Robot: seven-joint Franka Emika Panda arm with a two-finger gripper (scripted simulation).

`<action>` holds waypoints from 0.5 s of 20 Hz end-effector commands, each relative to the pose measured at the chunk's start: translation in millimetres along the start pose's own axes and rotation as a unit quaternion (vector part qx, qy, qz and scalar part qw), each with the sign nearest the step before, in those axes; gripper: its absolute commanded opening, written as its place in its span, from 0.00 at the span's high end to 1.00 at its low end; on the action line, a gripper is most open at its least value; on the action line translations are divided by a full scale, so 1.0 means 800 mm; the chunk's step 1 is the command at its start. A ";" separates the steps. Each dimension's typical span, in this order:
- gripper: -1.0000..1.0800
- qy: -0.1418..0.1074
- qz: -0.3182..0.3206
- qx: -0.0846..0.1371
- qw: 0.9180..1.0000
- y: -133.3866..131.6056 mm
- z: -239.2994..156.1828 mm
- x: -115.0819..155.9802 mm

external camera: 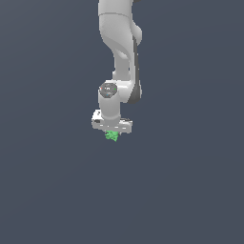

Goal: Pick up the object and move it to a goal position.

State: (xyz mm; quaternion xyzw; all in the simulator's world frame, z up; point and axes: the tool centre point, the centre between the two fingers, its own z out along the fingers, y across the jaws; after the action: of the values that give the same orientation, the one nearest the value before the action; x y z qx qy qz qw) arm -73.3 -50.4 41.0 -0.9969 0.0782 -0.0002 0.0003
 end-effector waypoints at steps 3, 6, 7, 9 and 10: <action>1.00 0.000 0.001 0.000 1.000 0.001 0.001 0.000; 1.00 0.000 0.000 0.000 1.000 0.000 0.001 0.000; 1.00 0.000 0.000 0.000 1.000 -0.001 0.000 0.000; 1.00 0.000 0.000 0.000 1.000 -0.006 -0.001 -0.001; 1.00 0.000 0.000 0.000 1.000 -0.010 -0.002 -0.002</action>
State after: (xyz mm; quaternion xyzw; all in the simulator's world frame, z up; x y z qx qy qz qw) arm -73.5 -46.5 41.8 -0.9969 0.0792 0.0001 0.0001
